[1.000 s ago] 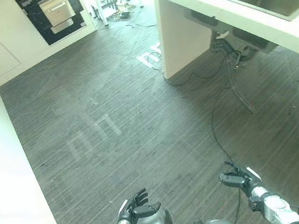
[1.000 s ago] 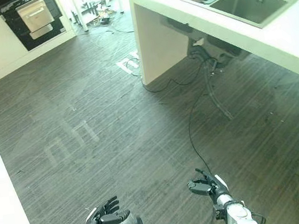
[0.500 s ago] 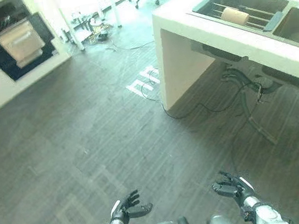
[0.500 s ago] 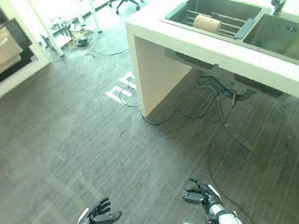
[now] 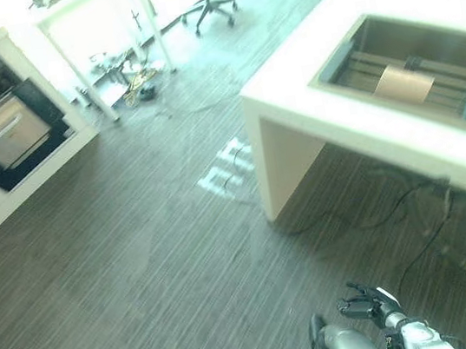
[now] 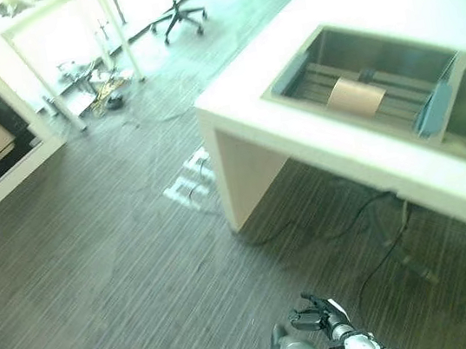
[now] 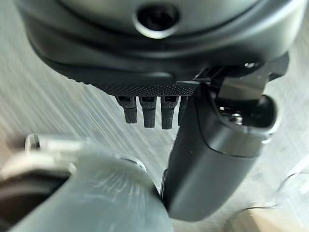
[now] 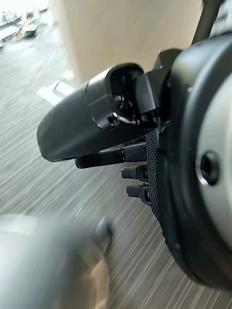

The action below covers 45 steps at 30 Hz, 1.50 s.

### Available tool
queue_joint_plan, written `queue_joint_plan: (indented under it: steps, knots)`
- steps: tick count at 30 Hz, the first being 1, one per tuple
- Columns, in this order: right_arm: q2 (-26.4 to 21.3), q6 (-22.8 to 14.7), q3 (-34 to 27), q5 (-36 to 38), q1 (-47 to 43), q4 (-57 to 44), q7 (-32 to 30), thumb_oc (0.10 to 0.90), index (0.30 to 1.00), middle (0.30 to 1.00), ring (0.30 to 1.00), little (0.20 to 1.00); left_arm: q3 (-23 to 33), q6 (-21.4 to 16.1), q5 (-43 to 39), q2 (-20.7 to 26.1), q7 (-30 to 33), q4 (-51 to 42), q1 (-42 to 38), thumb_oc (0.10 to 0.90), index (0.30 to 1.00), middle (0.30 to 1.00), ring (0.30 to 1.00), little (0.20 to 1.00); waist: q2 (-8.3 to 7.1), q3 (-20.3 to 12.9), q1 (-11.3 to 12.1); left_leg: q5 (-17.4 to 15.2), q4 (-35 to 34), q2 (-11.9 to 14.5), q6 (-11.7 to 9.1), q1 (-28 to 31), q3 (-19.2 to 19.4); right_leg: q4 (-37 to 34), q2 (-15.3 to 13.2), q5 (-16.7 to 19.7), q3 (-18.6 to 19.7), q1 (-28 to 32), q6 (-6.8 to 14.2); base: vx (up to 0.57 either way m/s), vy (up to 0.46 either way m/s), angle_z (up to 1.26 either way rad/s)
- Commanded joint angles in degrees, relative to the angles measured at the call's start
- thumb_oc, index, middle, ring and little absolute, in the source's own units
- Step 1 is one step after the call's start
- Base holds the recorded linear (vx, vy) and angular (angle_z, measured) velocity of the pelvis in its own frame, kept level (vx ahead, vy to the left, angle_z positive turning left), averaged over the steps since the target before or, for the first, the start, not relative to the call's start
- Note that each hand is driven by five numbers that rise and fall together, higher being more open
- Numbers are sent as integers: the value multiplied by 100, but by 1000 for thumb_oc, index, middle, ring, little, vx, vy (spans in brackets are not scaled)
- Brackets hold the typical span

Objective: Place the dishes in the dishwasher.

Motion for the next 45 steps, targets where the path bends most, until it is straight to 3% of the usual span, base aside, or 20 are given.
queue_joint_plan:
  steps: [1, 3, 4, 5, 6, 7, 9, 14, 24, 27, 29, 30, 31, 32, 35, 37, 39, 40, 42, 45]
  knots:
    - [-358, -535, -166, -122, -246, -273, 32, 800, 900, 900, 900, 900, -308, 119, -1, -15, -133, 157, -109, 800, 900, 900, 900, 900, -9, 194, 4, 452, 115, 324, 270, -970, -75, 48, -484, -445, -264, 132, 788, 226, -410, -25]
    - [-392, -542, -153, -92, -209, -273, 14, 800, 900, 900, 900, 900, -331, 31, 10, -83, -124, 160, -83, 800, 900, 900, 900, 900, -2, 230, 125, 177, -24, -263, 426, -1323, -291, 48, -421, -495, -171, 225, 832, 228, -195, -37]
    - [-388, -595, -159, -117, -218, -216, 67, 800, 900, 900, 900, 900, -317, -57, 13, -99, -115, 152, -31, 800, 900, 900, 900, 900, -21, 222, 204, 214, -571, -686, 531, -1447, -418, 48, -367, -478, 12, 185, 876, 268, -52, -61]
    - [-369, -601, -163, -135, -237, -174, 80, 800, 900, 900, 900, 900, -302, -68, -4, -78, -117, 112, 8, 800, 900, 900, 900, 900, -2, 224, 267, 282, -1418, -918, 549, -1364, -638, 48, -272, -499, 155, 194, 941, 279, -25, -146]
    - [-364, -581, -150, -136, -253, -162, 82, 800, 900, 900, 900, 900, -295, -50, -14, -63, -121, 86, 29, 800, 900, 900, 900, 900, 70, 249, 300, 286, -1738, -1020, 531, -1470, -878, 48, -141, -512, 255, 215, 970, 307, 38, -188]
    - [-365, -578, -119, -220, -260, -142, 75, 800, 900, 900, 900, 900, -283, -30, -41, -66, -163, 83, 64, 800, 900, 900, 900, 900, 170, 310, 373, 469, -1738, -1176, 408, -1968, -1153, 48, 62, -566, 485, 306, 978, 257, 60, -230]
    - [-353, -557, -88, -317, -270, -159, 15, 800, 900, 900, 900, 900, -272, -63, 8, -84, -222, 76, 111, 800, 900, 900, 900, 900, 173, 341, 449, 571, -1738, -1319, 400, -2180, -1182, 48, 139, -616, 632, 369, 986, 170, 85, -196]
    - [-250, -299, -149, -567, -285, -23, -142, 800, 900, 900, 900, 900, -280, 319, -145, -103, -103, 80, 16, 800, 900, 900, 900, 900, 302, 143, 289, 117, -1738, -1188, 678, -1900, -1317, 48, 262, -660, 496, 294, 952, 166, 130, -63]
    - [-112, -163, -478, -698, -137, 751, -327, 800, 900, 900, 900, 900, -248, 256, -355, -28, 42, 191, -139, 800, 900, 900, 900, 900, 362, 87, 149, -129, -1738, -1130, 805, -1759, -1285, 48, 235, -549, 335, 122, 992, 34, 30, 6]
    - [-69, -202, -545, -562, -162, 852, -434, 800, 900, 900, 900, 900, -184, 268, -212, 1, 6, 217, -83, 800, 900, 900, 900, 900, 403, 78, 198, -228, -1738, -1054, 856, -1686, -1204, 48, 284, -292, 44, 319, 1053, 56, 7, 0]
    - [-70, -190, -561, -536, -242, 751, -413, 800, 900, 900, 900, 900, -151, 224, -266, 45, 71, 212, -64, 800, 900, 900, 900, 900, 417, 195, 312, -292, -1738, -952, 960, -1653, -994, 999, -42, -87, -497, 12, 1247, -38, -10, -37]
    - [-90, -162, -565, -552, -298, 684, -352, 800, 900, 900, 900, 900, -106, 210, -378, 101, 77, 245, -101, 800, 900, 900, 900, 900, 407, 303, 380, -403, -1738, -926, 1013, -1543, -917, 1548, -453, -35, -604, -169, 1371, -59, -100, -102]
    - [-104, -125, -576, -507, -319, 642, -322, 800, 900, 900, 900, 900, -69, 195, -426, 156, 7, 283, -142, 800, 900, 900, 900, 900, 404, 382, 380, -466, -1738, -926, 1040, -1460, -898, 1715, -677, 4, -514, -299, 1395, -24, -111, -124]
    - [-103, -125, -581, -504, -318, 642, -323, 800, 900, 900, 900, 900, -67, 195, -426, 161, -1, 289, -148, 800, 900, 900, 900, 900, 406, 385, 375, -467, -1738, -921, 1037, -1453, -902, 1665, -685, 6, -489, -292, 1394, -70, -238, -70]
    - [-81, -73, -649, -418, -291, 700, -311, 800, 900, 900, 900, 900, -22, 125, -356, 218, -123, 313, -229, 800, 900, 900, 900, 900, 496, 367, 270, -414, -1738, -728, 976, -1436, -986, 781, -831, 359, -272, -210, 1380, -26, -285, -2]
    - [-10, 78, -735, -309, -215, 820, -197, 800, 900, 900, 900, 900, -27, -3, -647, 275, -188, 302, -298, 800, 900, 900, 900, 900, 456, 306, 151, -479, -1738, -461, 842, -1315, -1039, 48, -1040, 602, 37, -113, 1562, 64, -595, 34]
    - [55, 287, -738, -298, -96, 906, -50, 800, 900, 900, 900, 900, 75, -63, -918, 223, -105, 170, -263, 800, 900, 900, 900, 900, 234, 165, 188, -411, -1738, -206, 562, -1281, -905, 48, -968, -146, -31, 31, 1568, 87, -932, 1]
    - [80, 325, -676, -139, -108, 1012, -11, 800, 900, 900, 900, 900, 88, -79, -1261, 122, -75, 7, -233, 800, 900, 900, 900, 900, 114, 113, 197, -303, -1738, 66, 395, -1266, -823, 48, -820, -364, -35, 44, 1437, 26, -846, -27]
    - [67, 336, -676, -182, -92, 997, -67, 800, 900, 900, 900, 900, 113, -148, -1347, 42, -116, -62, -258, 800, 900, 900, 900, 900, 56, 109, 177, -178, -1738, 193, 281, -1347, -727, 48, -719, -467, -45, 15, 1331, -59, -502, -34]
    - [-47, 350, -853, -39, -45, 1008, -117, 800, 900, 900, 900, 900, -45, -261, -1316, -76, -158, -252, -422, 800, 900, 900, 900, 900, 1, 194, 109, -38, -1738, 266, 211, -1365, -101, 48, -759, -608, -223, 80, 1241, -78, -281, -8]
